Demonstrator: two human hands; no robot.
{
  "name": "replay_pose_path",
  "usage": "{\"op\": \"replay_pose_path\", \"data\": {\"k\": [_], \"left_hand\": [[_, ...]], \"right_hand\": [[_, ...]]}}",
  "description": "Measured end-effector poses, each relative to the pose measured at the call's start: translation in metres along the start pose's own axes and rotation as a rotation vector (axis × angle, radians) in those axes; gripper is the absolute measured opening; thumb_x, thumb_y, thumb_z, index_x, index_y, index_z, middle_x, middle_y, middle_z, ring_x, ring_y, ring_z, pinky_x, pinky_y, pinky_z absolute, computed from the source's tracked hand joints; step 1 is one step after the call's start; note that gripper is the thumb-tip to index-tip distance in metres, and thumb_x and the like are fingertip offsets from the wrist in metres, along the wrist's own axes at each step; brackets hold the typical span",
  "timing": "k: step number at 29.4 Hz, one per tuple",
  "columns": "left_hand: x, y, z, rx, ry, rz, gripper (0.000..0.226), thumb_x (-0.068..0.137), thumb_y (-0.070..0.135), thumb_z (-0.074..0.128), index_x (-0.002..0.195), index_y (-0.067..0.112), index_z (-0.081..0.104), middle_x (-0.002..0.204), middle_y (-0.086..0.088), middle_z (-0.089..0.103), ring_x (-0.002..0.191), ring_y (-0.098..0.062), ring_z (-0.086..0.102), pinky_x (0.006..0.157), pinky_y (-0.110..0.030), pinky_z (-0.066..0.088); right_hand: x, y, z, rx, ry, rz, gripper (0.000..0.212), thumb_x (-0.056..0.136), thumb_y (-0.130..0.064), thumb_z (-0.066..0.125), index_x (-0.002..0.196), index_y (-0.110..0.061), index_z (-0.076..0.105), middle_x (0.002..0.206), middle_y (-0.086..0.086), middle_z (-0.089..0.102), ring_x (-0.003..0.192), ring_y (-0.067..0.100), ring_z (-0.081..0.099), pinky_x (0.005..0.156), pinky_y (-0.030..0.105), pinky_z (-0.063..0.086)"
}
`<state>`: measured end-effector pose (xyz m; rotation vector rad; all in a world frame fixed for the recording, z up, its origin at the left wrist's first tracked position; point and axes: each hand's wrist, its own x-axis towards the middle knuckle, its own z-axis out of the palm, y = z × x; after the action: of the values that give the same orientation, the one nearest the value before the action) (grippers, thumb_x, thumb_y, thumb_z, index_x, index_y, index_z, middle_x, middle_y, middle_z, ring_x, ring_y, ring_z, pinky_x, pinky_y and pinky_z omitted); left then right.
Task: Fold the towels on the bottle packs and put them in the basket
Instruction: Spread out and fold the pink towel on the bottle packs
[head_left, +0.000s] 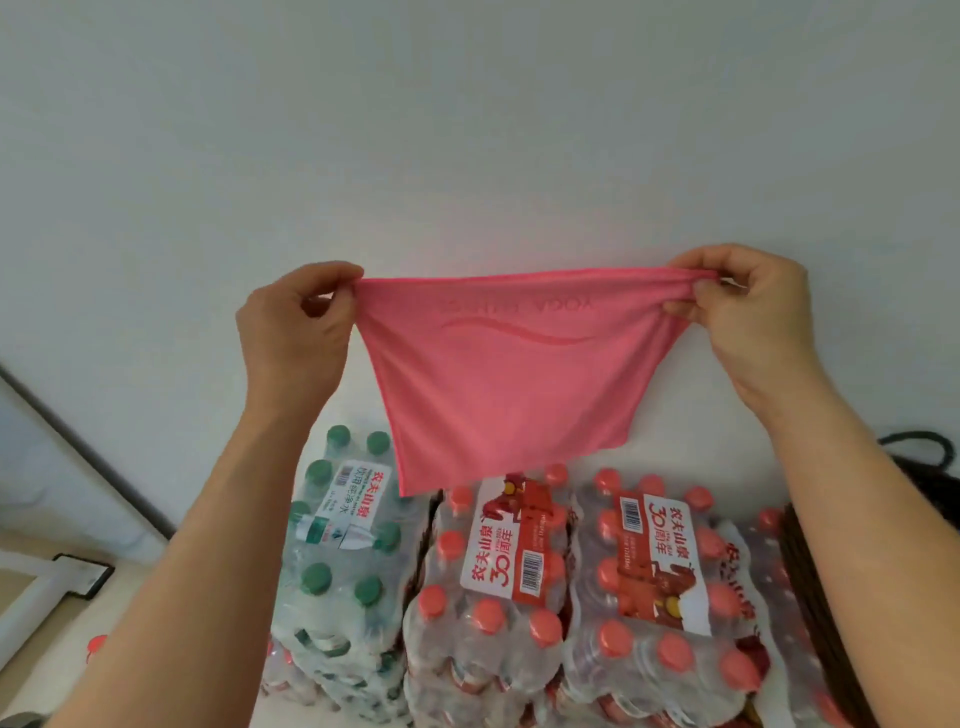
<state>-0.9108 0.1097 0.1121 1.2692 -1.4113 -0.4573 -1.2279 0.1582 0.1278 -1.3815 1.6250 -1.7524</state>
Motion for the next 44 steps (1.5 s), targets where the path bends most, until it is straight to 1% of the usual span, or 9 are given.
{"op": "replay_pose_path", "data": {"k": [6,11,18,24,30,34,39,42,44], "left_hand": [[-0.037,0.024,0.013,-0.218,0.022,0.07,0.029,0.077,0.0,0.059,0.085,0.025,0.073,0.077,0.009,0.072,0.073,-0.012,0.067,0.072,-0.022,0.053],[-0.129,-0.059,0.01,0.029,-0.324,-0.102,0.046,0.074,-0.009,0.062,0.08,0.036,0.069,0.078,0.012,0.071,0.075,-0.005,0.064,0.071,-0.011,0.049],[-0.196,-0.14,-0.011,0.32,-0.788,0.041,0.039,0.068,-0.008,0.071,0.087,0.025,0.077,0.08,0.017,0.063,0.081,0.002,0.057,0.066,-0.007,0.043],[-0.208,-0.155,-0.021,0.329,-0.843,0.116,0.033,0.07,-0.006,0.076,0.089,0.019,0.079,0.079,0.021,0.056,0.067,0.002,0.054,0.062,-0.001,0.035],[-0.213,-0.163,-0.024,0.341,-0.82,0.332,0.031,0.056,-0.007,0.085,0.077,0.015,0.078,0.085,0.003,0.069,0.08,-0.02,0.059,0.073,-0.018,0.042],[-0.208,-0.166,-0.025,0.288,-0.833,0.33,0.03,0.056,-0.005,0.087,0.075,0.016,0.076,0.084,0.007,0.072,0.087,-0.007,0.054,0.08,-0.012,0.041],[-0.204,-0.156,-0.031,0.352,-0.894,0.381,0.022,0.08,0.006,0.072,0.097,0.017,0.064,0.088,0.007,0.064,0.085,-0.016,0.055,0.068,-0.031,0.05],[-0.203,-0.151,-0.031,0.355,-0.886,0.313,0.015,0.086,0.012,0.065,0.099,0.019,0.061,0.087,0.008,0.06,0.082,-0.014,0.055,0.067,-0.034,0.049],[-0.201,-0.148,-0.029,0.353,-0.894,0.257,0.012,0.086,0.018,0.065,0.094,0.024,0.059,0.082,0.011,0.059,0.078,-0.011,0.054,0.066,-0.034,0.048]], "right_hand": [[-0.045,-0.013,-0.055,-0.154,0.106,-0.157,0.045,0.082,0.016,0.042,0.084,-0.022,0.066,0.083,-0.004,0.065,0.072,0.009,0.064,0.067,0.015,0.053],[-0.148,0.063,-0.072,-0.503,-0.119,0.115,0.039,0.079,0.015,0.051,0.074,-0.021,0.065,0.078,-0.009,0.063,0.074,0.003,0.058,0.066,0.011,0.042],[-0.248,0.121,-0.073,-0.657,-0.266,0.302,0.039,0.073,0.017,0.057,0.065,-0.02,0.066,0.073,-0.004,0.065,0.073,0.01,0.061,0.067,0.017,0.047],[-0.275,0.134,-0.068,-0.842,-0.33,0.21,0.031,0.076,0.013,0.058,0.073,-0.017,0.066,0.076,-0.004,0.059,0.074,0.011,0.054,0.063,0.017,0.039],[-0.296,0.142,-0.066,-1.024,-0.374,0.089,0.028,0.072,0.012,0.065,0.084,-0.011,0.073,0.083,-0.006,0.058,0.085,0.012,0.046,0.069,0.03,0.047],[-0.299,0.142,-0.065,-0.953,-0.332,0.075,0.028,0.072,0.016,0.061,0.075,-0.011,0.068,0.079,-0.008,0.054,0.078,0.016,0.051,0.064,0.035,0.049],[-0.288,0.134,-0.066,-0.675,-0.183,0.17,0.037,0.07,0.026,0.051,0.061,-0.008,0.063,0.08,0.003,0.06,0.083,0.02,0.06,0.072,0.029,0.051],[-0.278,0.128,-0.061,-0.466,-0.169,0.405,0.041,0.071,0.027,0.049,0.056,-0.009,0.063,0.091,0.001,0.067,0.094,0.008,0.059,0.075,0.01,0.047],[-0.272,0.128,-0.062,-0.306,-0.158,0.551,0.034,0.076,0.024,0.049,0.061,-0.001,0.065,0.09,0.004,0.07,0.093,0.011,0.063,0.071,0.017,0.054]]}}
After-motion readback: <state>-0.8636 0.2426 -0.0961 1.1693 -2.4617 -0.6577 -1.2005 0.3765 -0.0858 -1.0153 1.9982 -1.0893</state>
